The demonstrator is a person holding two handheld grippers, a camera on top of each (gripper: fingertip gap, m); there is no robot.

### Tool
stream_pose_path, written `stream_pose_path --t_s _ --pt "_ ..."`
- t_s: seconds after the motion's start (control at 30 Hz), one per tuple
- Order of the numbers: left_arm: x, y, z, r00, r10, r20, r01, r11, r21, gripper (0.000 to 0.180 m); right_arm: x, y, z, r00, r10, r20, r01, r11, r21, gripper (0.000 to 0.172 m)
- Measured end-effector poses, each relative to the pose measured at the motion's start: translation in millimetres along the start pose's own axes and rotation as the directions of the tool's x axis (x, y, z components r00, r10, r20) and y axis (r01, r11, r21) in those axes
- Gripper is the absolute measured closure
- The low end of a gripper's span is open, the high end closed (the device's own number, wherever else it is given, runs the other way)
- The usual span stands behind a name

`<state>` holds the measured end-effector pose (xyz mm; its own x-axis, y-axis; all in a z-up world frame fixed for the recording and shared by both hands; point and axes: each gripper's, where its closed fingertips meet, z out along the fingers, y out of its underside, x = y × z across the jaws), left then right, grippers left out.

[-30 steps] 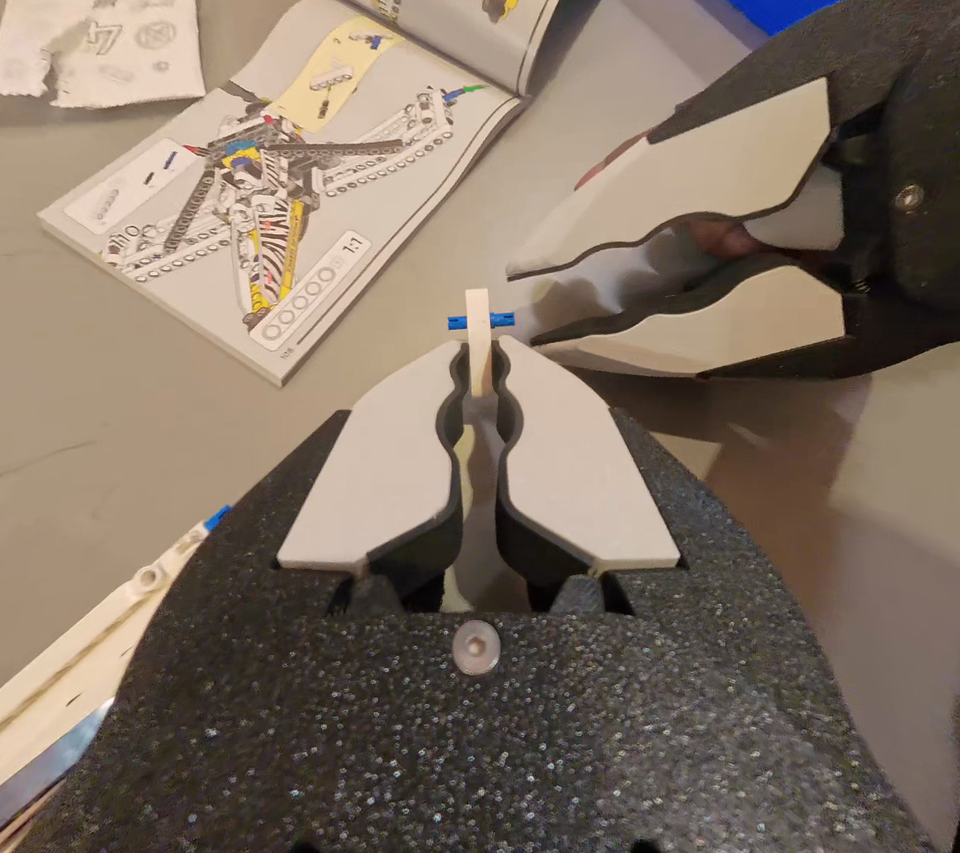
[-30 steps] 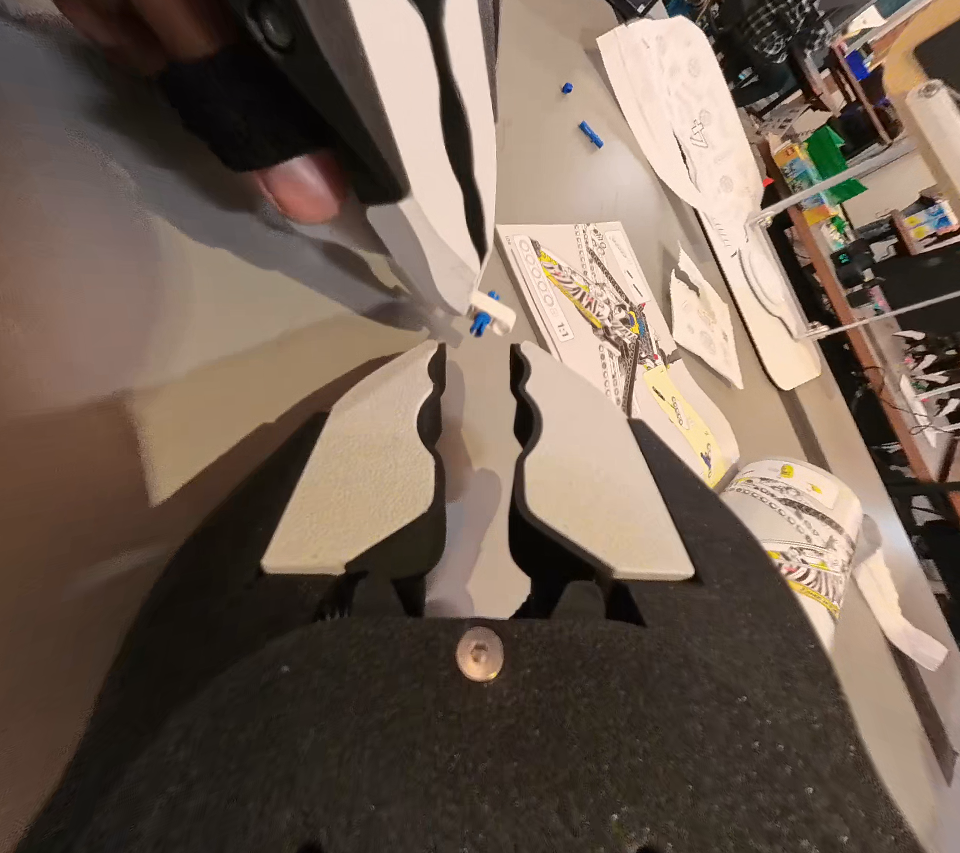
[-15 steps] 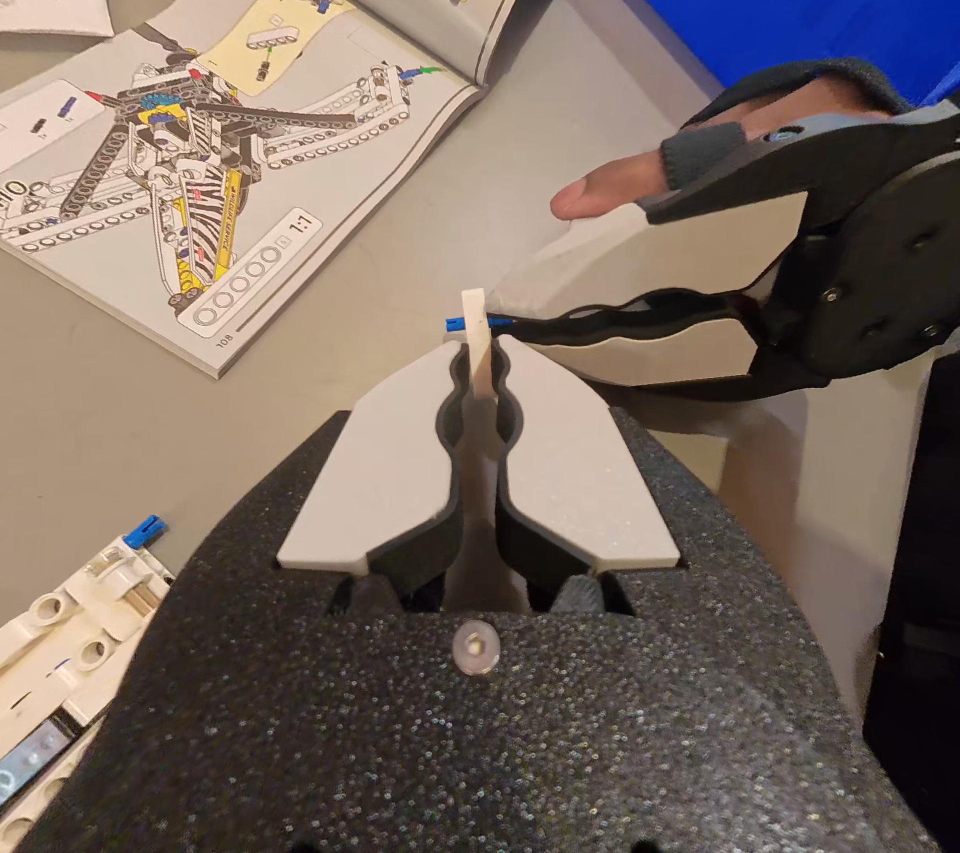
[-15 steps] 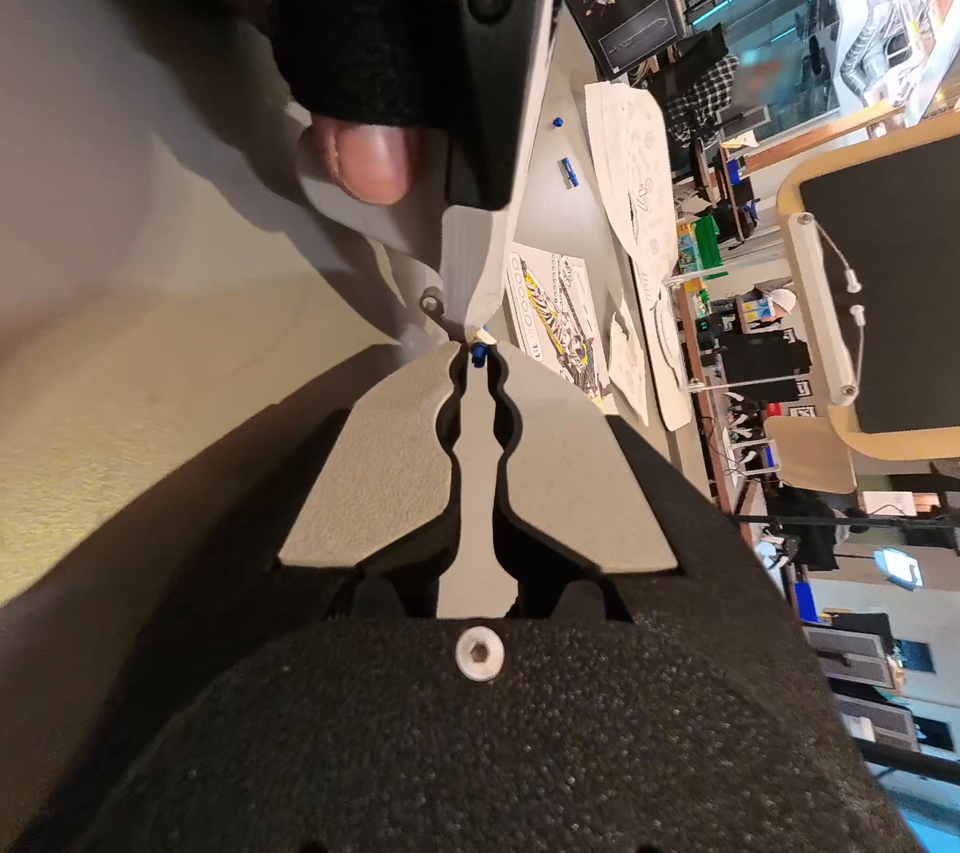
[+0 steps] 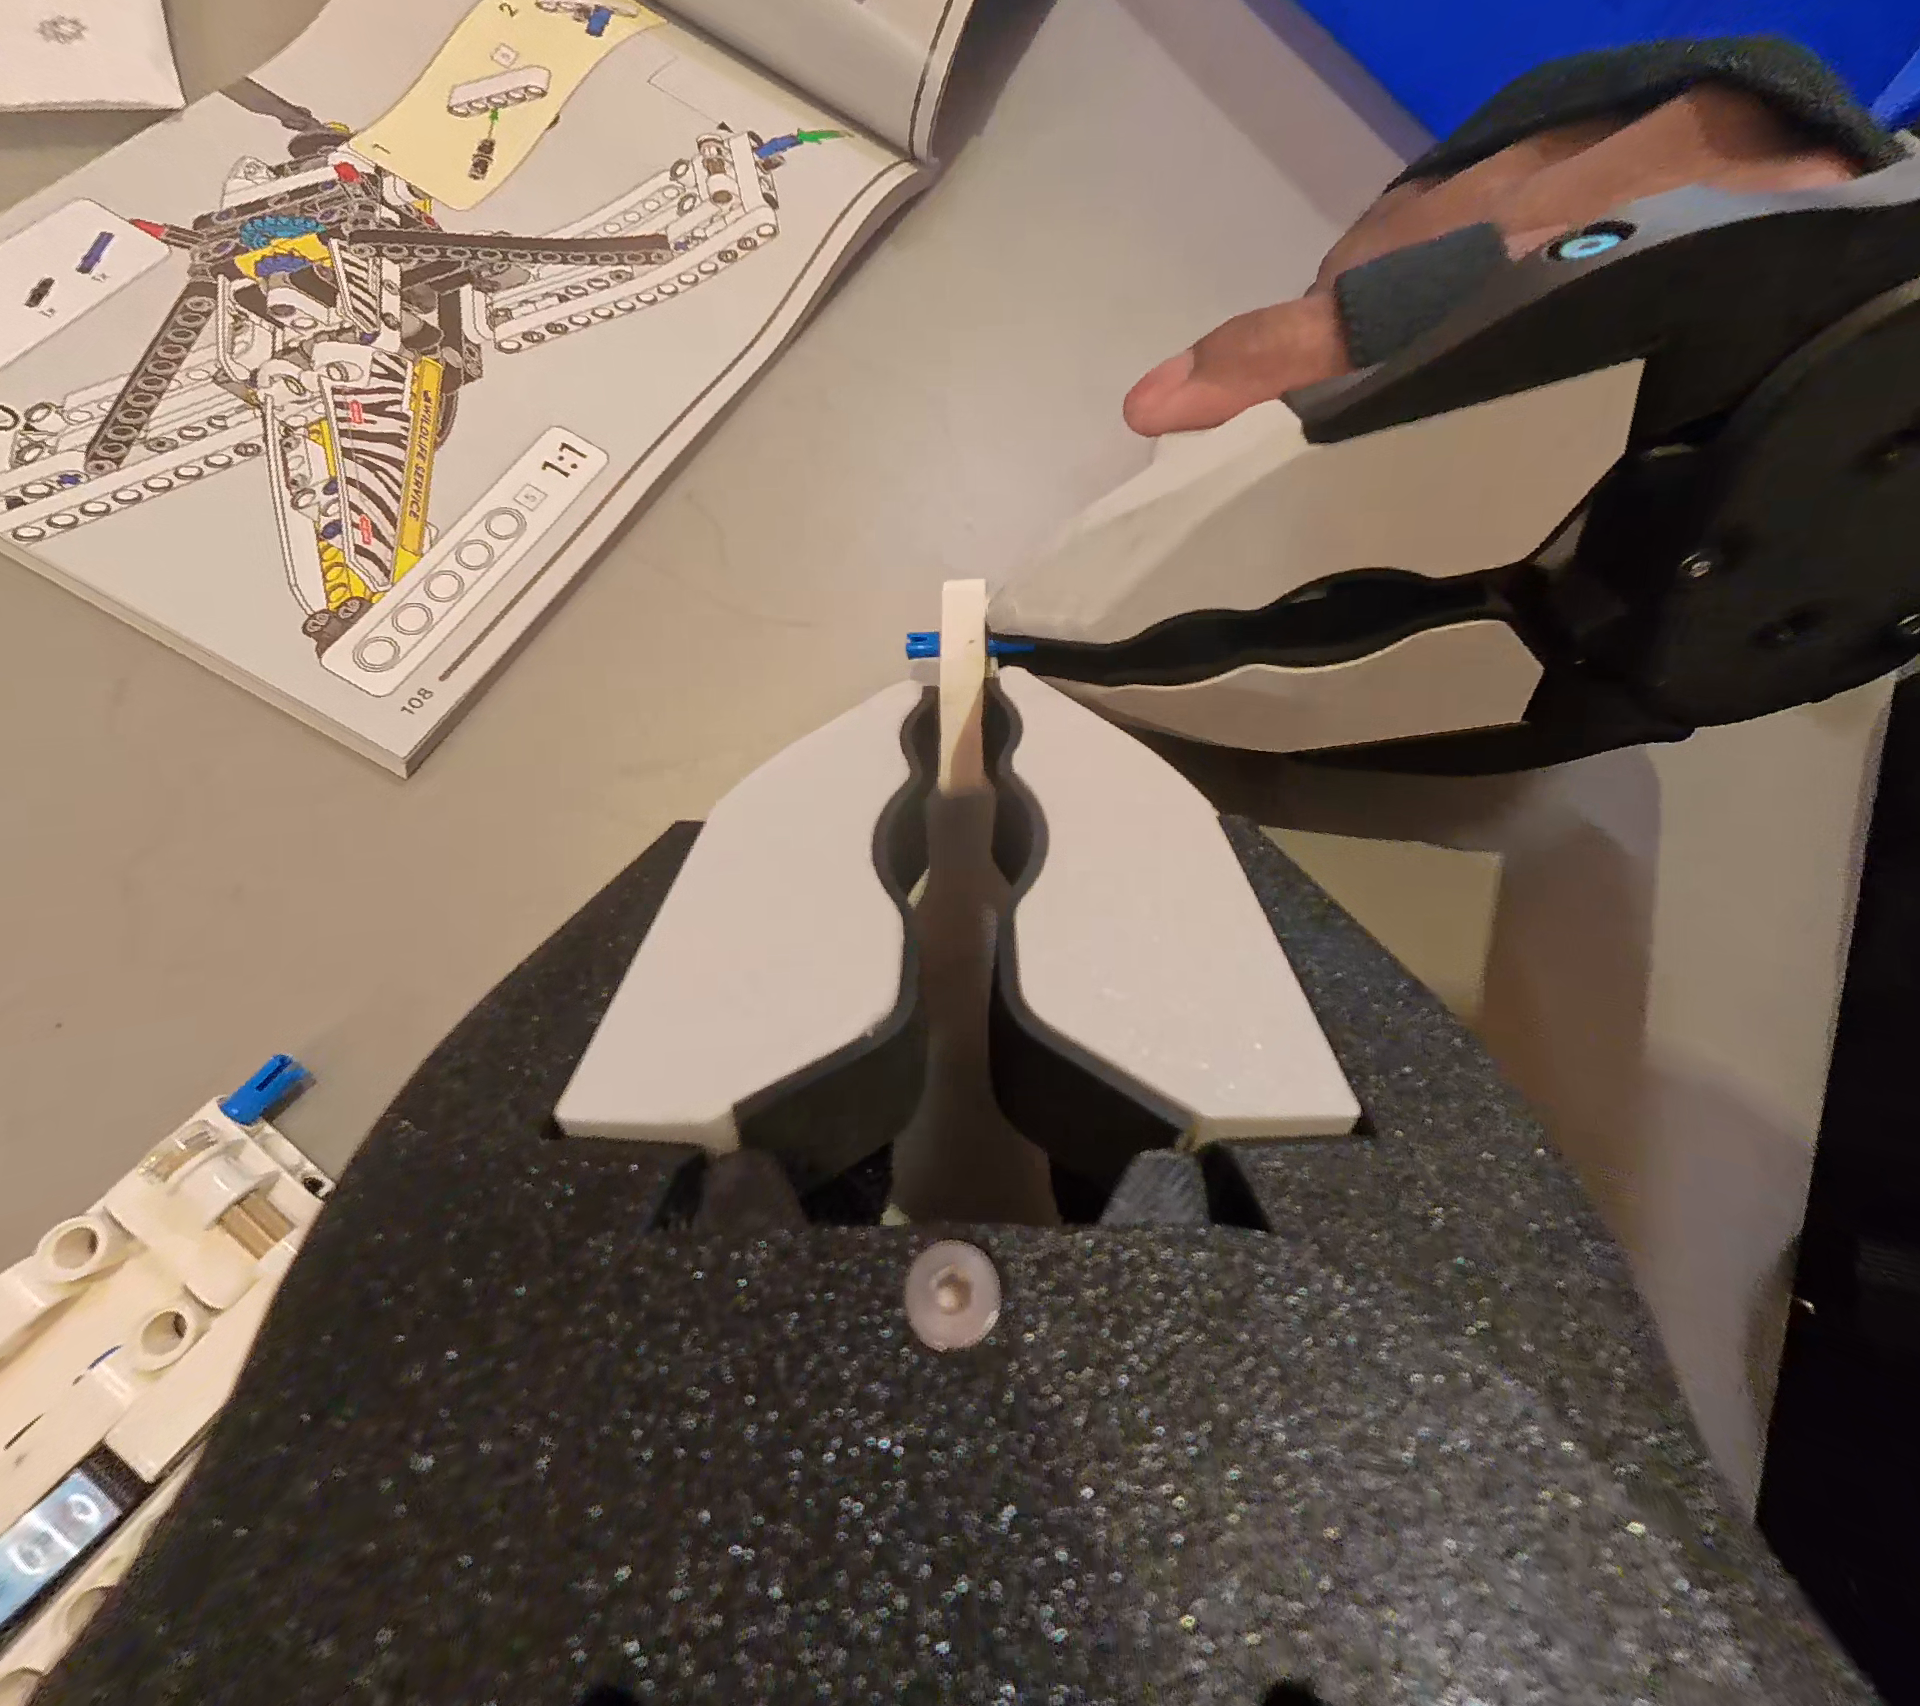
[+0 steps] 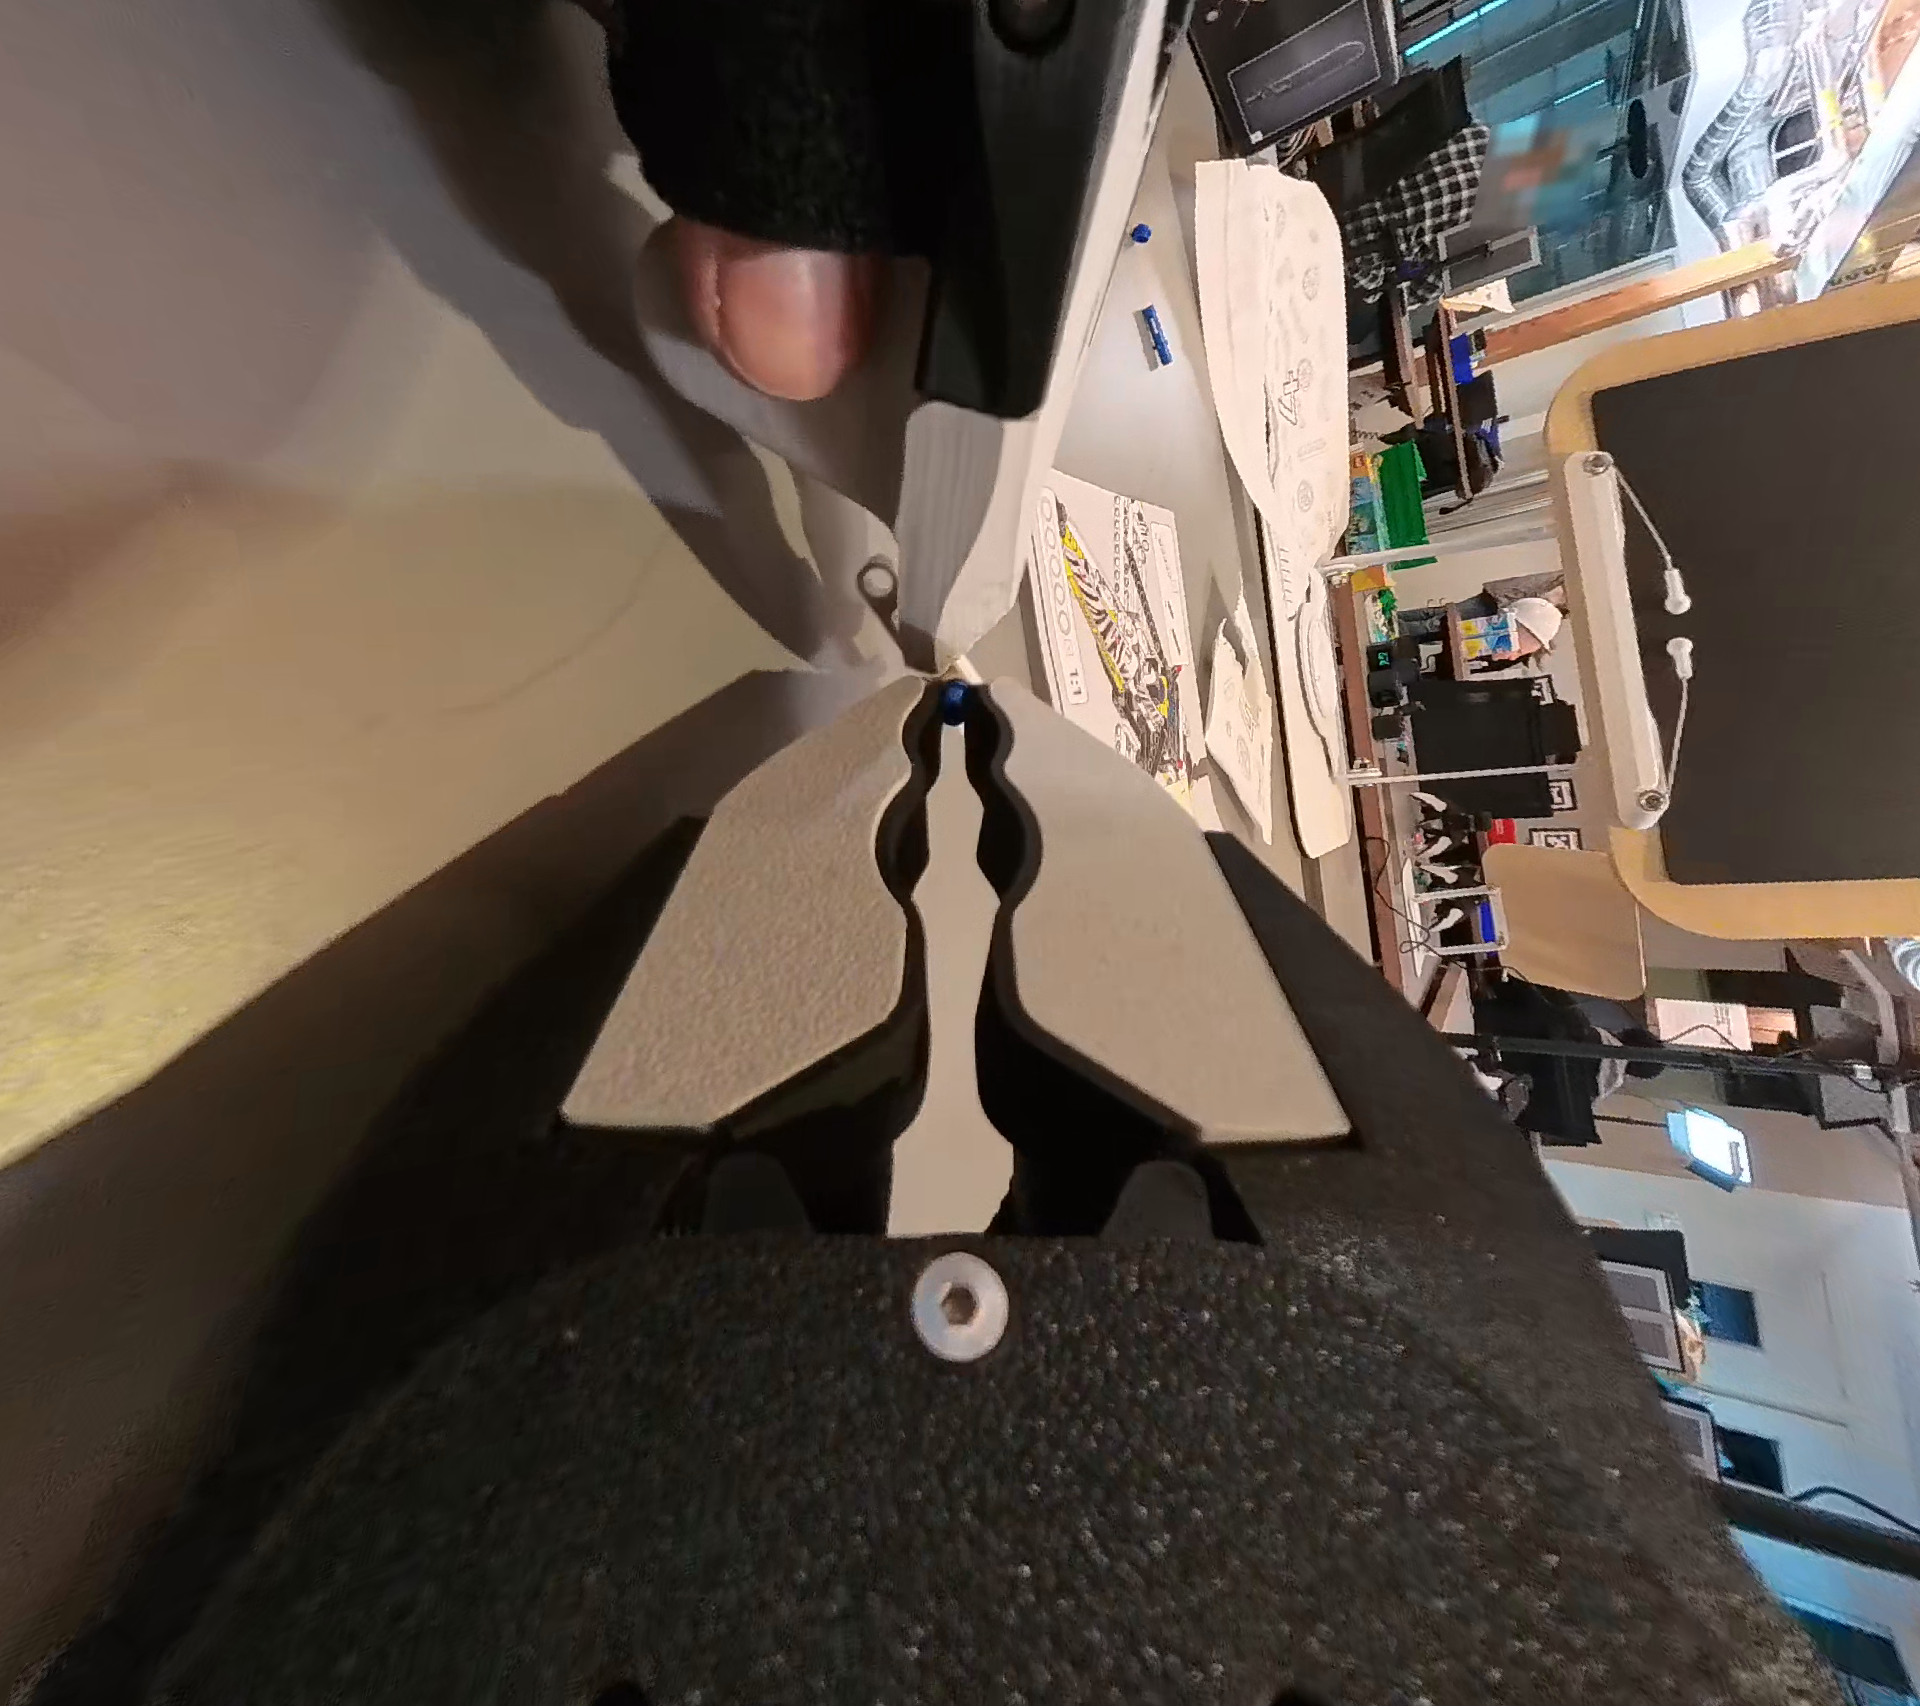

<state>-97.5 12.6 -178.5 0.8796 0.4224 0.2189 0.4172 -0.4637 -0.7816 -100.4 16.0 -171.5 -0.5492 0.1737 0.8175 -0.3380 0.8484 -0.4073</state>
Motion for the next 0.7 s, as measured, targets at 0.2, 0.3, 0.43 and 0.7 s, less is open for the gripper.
stream_pose_path --t_s 0.2,0.3,0.43,0.7 --pt "1.5 2.7 2.9 0.999 0.037 0.022 -0.036 0.999 -0.024 0.172 -4.5 2.8 -3.9 1.0 0.004 0.011 -0.004 1.0 -0.005 0.167" --pt "1.8 3.3 4.2 0.999 0.042 0.026 -0.041 0.999 -0.032 0.172 -5.4 4.1 -5.1 1.0 0.016 0.019 -0.016 1.0 -0.008 0.167" --pt "-22.5 5.4 1.5 0.981 0.019 0.193 -0.009 0.999 -0.05 0.172 -6.6 0.6 -12.3 1.0 0.015 0.015 -0.015 1.0 0.019 0.167" --pt "-15.9 -0.6 -1.4 0.995 -0.008 0.098 0.008 1.0 0.002 0.172 -1.3 11.8 -31.3 0.996 0.089 -0.024 -0.089 0.996 0.0 0.167"
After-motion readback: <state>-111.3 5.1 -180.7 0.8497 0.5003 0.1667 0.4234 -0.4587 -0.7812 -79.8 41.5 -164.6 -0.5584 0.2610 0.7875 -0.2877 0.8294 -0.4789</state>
